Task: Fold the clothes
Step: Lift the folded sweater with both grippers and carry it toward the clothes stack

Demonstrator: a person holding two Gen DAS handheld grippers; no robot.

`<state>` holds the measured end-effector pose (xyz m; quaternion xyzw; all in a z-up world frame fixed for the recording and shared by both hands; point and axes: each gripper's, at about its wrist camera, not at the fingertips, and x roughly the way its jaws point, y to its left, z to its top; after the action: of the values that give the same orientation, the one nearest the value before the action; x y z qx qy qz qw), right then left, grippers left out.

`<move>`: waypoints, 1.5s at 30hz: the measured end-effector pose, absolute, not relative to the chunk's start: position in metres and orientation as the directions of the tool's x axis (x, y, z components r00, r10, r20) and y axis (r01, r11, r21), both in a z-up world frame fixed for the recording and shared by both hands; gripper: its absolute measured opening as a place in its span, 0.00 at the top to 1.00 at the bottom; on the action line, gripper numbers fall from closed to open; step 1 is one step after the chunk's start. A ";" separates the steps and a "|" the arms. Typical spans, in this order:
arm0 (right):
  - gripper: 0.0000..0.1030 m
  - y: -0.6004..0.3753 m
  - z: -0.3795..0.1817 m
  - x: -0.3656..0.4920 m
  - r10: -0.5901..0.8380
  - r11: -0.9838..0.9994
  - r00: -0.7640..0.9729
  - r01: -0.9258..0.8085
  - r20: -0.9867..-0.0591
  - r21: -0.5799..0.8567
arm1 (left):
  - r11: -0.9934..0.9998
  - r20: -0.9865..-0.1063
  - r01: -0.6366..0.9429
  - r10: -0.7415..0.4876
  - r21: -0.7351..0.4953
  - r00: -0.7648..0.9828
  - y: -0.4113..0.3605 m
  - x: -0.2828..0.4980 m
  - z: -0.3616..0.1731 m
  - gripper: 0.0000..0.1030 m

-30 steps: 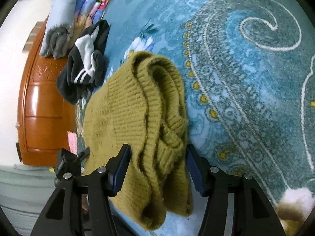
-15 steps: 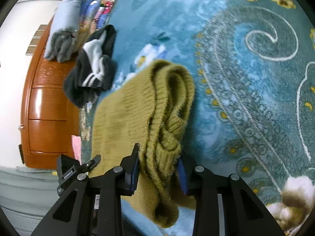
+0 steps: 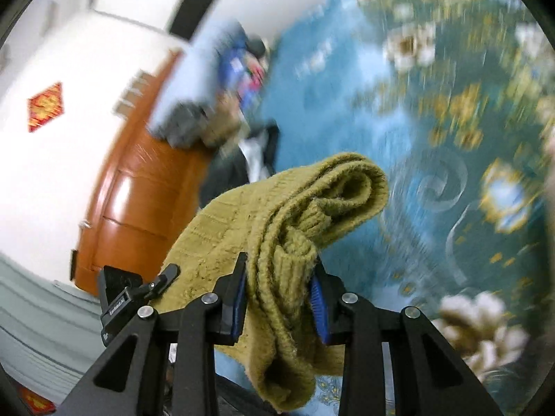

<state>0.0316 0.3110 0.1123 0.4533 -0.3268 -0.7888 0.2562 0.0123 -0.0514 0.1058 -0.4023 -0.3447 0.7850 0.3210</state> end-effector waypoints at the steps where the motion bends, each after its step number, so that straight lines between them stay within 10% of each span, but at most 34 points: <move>1: 0.68 0.327 0.129 0.039 -0.689 -0.658 -0.494 0.120 -0.531 0.743 | -0.542 -0.390 -0.263 0.798 -0.798 -0.459 -0.037 0.012 0.117 0.70; 17: 0.68 0.578 0.271 0.149 -0.368 -0.791 -0.817 0.024 -0.444 0.611 | -0.252 -0.242 -0.497 0.967 -0.830 -0.085 0.246 0.026 0.194 0.70; 28: 0.68 0.659 0.152 0.145 -0.311 -0.758 -0.718 -0.209 -0.623 0.618 | -0.377 -0.396 -0.263 0.918 -0.888 0.022 0.290 0.045 0.061 0.70; 37: 0.68 0.671 0.151 0.147 -0.322 -0.733 -0.741 -0.199 -0.590 0.650 | -0.292 -0.333 -0.354 0.941 -0.888 0.061 0.292 0.062 0.094 0.70; 45: 0.66 0.677 0.118 0.144 -0.330 -0.691 -0.713 -0.264 -0.619 0.672 | -0.423 -0.458 -0.281 0.886 -0.862 0.070 0.285 0.059 0.053 0.68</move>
<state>0.1436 0.6772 0.1176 0.3785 -0.3923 -0.8381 0.0196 0.0593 0.2851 0.0534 -0.5643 -0.2682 0.6268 0.4655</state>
